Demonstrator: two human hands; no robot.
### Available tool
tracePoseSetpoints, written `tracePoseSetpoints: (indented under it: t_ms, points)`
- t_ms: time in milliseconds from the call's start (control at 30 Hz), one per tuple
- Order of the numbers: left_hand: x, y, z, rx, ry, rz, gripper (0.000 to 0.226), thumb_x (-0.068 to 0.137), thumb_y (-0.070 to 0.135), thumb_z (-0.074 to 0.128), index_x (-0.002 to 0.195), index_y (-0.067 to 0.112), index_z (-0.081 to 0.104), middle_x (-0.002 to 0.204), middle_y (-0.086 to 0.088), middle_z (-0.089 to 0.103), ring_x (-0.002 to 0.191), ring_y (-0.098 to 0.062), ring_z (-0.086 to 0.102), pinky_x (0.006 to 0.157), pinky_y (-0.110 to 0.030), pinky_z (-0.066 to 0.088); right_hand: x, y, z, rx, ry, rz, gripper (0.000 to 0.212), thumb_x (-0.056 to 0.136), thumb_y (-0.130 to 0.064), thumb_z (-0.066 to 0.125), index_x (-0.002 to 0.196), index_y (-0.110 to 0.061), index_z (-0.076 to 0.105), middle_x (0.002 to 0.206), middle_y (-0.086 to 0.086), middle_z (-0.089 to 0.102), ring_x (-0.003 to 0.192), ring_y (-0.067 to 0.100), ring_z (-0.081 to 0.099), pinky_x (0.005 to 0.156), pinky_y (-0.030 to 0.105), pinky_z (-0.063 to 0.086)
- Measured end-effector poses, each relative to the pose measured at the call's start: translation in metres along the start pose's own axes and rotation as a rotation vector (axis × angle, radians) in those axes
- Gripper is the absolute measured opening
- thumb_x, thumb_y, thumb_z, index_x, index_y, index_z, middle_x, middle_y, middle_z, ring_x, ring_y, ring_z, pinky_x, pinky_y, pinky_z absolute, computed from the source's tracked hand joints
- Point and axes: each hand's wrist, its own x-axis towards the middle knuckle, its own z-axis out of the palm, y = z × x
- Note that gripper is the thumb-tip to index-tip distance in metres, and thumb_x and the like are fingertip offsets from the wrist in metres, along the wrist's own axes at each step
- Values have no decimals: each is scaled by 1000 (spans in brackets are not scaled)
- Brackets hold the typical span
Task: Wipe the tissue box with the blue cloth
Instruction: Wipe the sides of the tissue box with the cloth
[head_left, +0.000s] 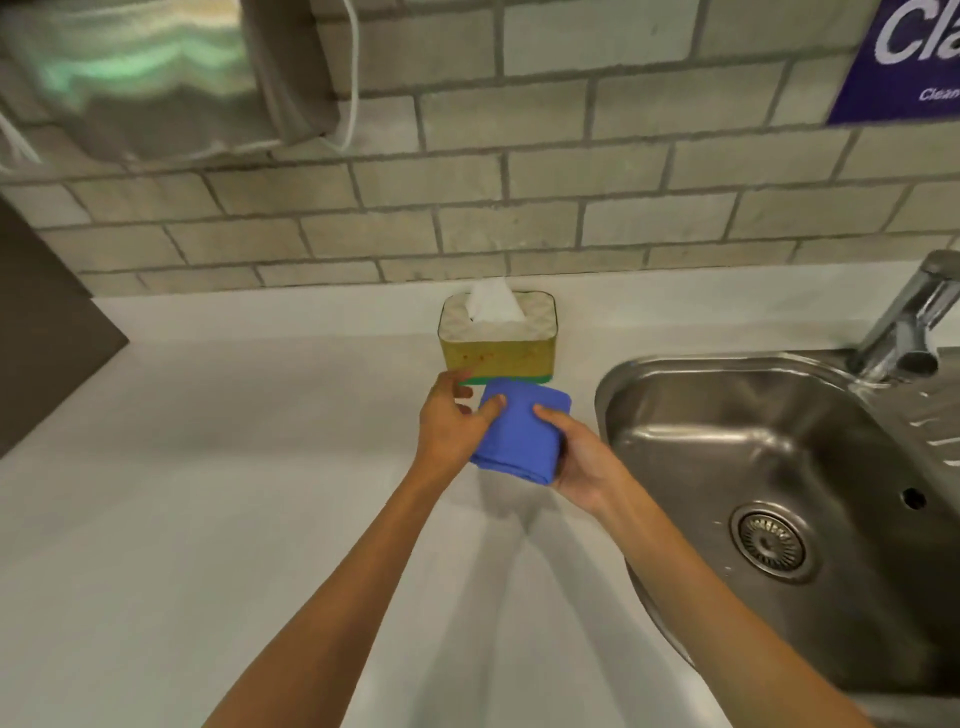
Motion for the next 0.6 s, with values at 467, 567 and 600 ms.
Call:
tracePoseSetpoints:
  t_ms: [467, 567, 600]
  points:
    - [52, -75, -17, -895, -519, -645, 41, 97, 39, 33, 96, 11, 62, 90, -10, 72, 85, -22, 69, 81, -35, 54, 62, -17, 11, -613, 321, -142, 23, 88, -33, 58, 89, -11, 57, 81, 5, 62, 63, 18, 61, 52, 26, 52]
    - [76, -85, -30, -915, -315, -599, 40, 100, 37, 26, 96, 12, 57, 79, -7, 63, 80, -17, 58, 78, -28, 46, 79, -33, -13, -587, 457, -284, 28, 90, -29, 55, 108, -8, 53, 92, 9, 58, 67, 16, 57, 60, 28, 48]
    - [86, -86, -33, -899, -198, -570, 37, 100, 37, 27, 96, 13, 55, 77, -5, 60, 76, -15, 56, 73, -28, 46, 86, -37, -19, -593, 476, -328, 34, 91, -29, 54, 117, -7, 52, 98, 10, 56, 72, 16, 57, 63, 28, 47]
